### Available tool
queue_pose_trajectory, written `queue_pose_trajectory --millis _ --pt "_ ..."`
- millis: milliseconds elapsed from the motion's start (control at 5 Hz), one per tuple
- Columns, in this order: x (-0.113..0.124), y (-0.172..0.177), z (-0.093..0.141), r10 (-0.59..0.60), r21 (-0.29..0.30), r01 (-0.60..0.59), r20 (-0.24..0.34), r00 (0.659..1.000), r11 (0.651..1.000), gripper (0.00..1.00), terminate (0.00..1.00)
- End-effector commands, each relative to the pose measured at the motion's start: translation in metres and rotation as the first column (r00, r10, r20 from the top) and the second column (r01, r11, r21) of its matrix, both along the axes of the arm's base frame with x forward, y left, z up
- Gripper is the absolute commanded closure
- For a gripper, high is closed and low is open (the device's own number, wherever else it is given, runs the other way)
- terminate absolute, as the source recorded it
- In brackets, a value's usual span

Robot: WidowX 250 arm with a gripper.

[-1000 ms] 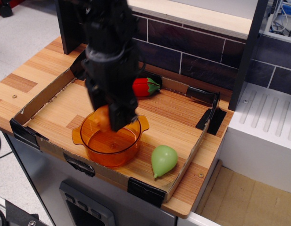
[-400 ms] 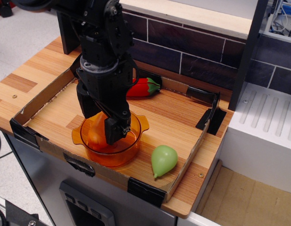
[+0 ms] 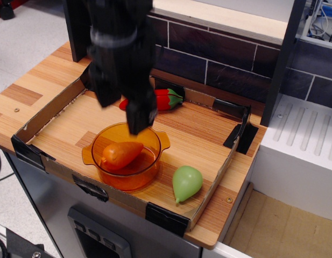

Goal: Put carrot in pot

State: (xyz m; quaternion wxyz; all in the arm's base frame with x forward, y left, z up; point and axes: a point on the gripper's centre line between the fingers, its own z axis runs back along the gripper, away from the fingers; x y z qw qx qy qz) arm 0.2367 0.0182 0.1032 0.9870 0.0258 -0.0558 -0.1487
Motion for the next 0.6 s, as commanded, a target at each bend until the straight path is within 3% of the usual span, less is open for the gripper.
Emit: queue_pose_trajectory --millis 0,200,400 --pt "0.0105 0.0062 0.0408 0.038 -0.013 -0.037 0.061 0.997 0.999 0.00 0.00" --pt "0.0105 0.0062 0.0408 0.038 -0.013 -0.037 0.061 0.997 0.999 0.00 0.00" --pt "0.0105 0.0062 0.0408 0.038 -0.013 -0.037 0.061 0.997 0.999 0.00 1.00"
